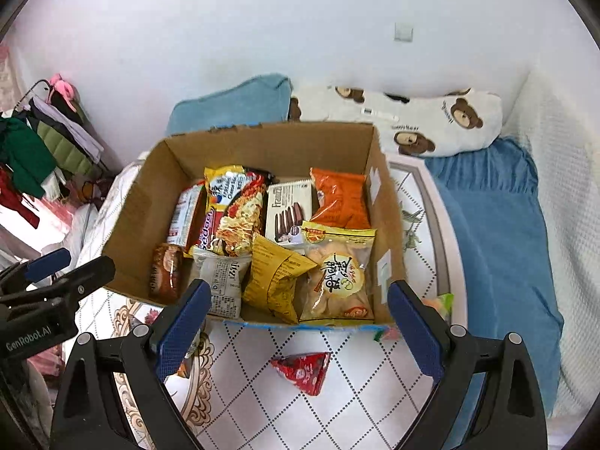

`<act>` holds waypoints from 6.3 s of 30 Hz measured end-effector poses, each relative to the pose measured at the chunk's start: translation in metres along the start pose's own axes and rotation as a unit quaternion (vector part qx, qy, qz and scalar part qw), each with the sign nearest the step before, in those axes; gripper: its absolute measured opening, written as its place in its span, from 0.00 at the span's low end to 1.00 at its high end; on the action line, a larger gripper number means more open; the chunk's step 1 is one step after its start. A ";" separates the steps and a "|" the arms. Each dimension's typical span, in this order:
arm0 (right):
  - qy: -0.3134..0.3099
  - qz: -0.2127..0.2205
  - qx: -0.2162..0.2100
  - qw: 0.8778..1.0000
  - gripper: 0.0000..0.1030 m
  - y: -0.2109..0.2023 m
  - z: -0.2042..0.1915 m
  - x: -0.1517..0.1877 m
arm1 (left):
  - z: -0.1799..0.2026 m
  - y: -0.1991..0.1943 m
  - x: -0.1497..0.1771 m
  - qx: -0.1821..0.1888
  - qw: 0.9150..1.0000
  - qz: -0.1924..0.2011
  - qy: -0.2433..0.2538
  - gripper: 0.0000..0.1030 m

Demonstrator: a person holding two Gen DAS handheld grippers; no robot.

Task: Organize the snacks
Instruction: 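Grasp the orange sunflower-seed bag with left tool while right tool grasps red triangle pack, then carry both packs into the box and open both tools, then grasp the clear candy pouch with left tool while right tool grasps colorful gumball bag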

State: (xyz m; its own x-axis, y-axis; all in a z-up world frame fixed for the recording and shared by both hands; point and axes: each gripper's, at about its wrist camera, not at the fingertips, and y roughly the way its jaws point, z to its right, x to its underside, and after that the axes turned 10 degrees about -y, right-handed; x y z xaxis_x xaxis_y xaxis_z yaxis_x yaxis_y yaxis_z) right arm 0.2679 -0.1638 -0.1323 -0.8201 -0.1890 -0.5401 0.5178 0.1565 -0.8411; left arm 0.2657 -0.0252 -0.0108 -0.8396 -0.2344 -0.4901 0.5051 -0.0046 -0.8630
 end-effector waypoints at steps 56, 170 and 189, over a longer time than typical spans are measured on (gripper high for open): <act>0.070 -0.138 -0.046 0.987 0.44 0.128 -0.015 0.118 | -0.095 0.155 0.131 0.054 0.954 -0.296 -0.019 0.57; 0.006 0.034 0.005 0.999 0.97 -0.042 0.005 0.017 | 0.005 -0.025 0.010 0.020 1.000 0.021 -0.004 0.96; 0.242 -0.037 -0.069 0.967 0.59 0.043 0.144 0.119 | -0.021 0.063 0.080 -0.043 0.995 -0.073 -0.050 0.96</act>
State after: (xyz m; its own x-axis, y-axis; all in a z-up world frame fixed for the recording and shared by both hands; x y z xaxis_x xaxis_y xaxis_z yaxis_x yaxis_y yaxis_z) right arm 0.2279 -0.3187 -0.2370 -0.8889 0.2664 -0.3726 0.4433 0.2950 -0.8465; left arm 0.2258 -0.0240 -0.1071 -0.8764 -0.3332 -0.3477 0.3568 0.0356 -0.9335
